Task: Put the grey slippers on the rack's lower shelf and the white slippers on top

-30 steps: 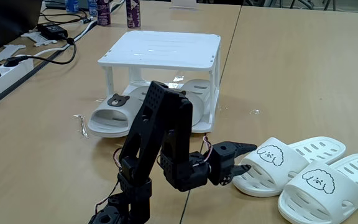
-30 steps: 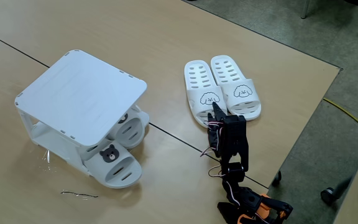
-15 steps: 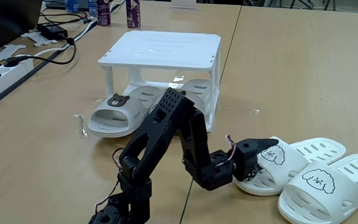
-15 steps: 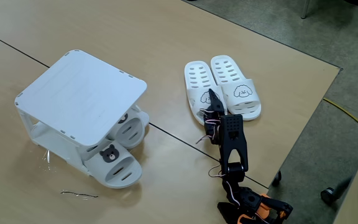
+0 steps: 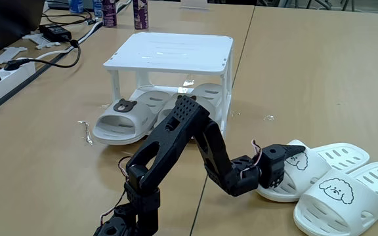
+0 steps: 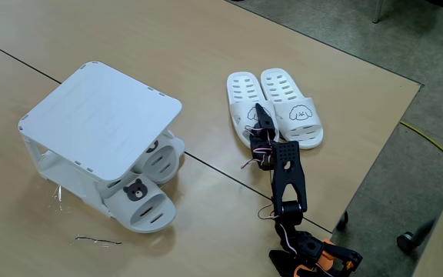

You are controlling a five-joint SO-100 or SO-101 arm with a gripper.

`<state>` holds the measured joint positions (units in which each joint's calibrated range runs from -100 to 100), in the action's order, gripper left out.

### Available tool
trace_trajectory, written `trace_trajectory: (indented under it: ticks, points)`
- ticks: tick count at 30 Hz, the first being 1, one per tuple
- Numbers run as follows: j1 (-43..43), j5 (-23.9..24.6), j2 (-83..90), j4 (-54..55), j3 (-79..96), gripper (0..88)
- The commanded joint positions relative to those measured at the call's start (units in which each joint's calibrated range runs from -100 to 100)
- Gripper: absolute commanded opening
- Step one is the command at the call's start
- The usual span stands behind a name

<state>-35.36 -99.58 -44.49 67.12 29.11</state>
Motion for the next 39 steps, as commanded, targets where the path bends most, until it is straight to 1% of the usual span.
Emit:
trace_trajectory:
  ticks: [1,2,8,10,15,18,24,26,29,33,39]
  points:
    - [-0.58,-0.42,11.13,-10.27,-5.61,0.7]
    - [-0.83,-0.42,14.67,-14.58,-6.6,0.7]
    - [-2.56,-0.42,32.17,-30.63,-9.31,0.7]
    - [-2.88,-0.42,39.83,-37.62,-9.31,0.7]
    - [-2.8,-0.42,53.62,-50.13,-9.4,0.7]
    - [-2.8,-0.42,61.53,-61.86,-10.3,0.7]
    - [-2.06,-0.42,68.94,-81.45,-23.2,0.7]
    - [-0.5,-0.42,70.54,-87.06,-28.25,0.7]
    - [2.87,-0.42,74.41,-91.02,-29.16,0.7]
    - [11.34,-0.42,81.22,-91.63,-23.47,0.7]
    - [31.08,-0.42,88.12,-91.63,-16.53,0.7]
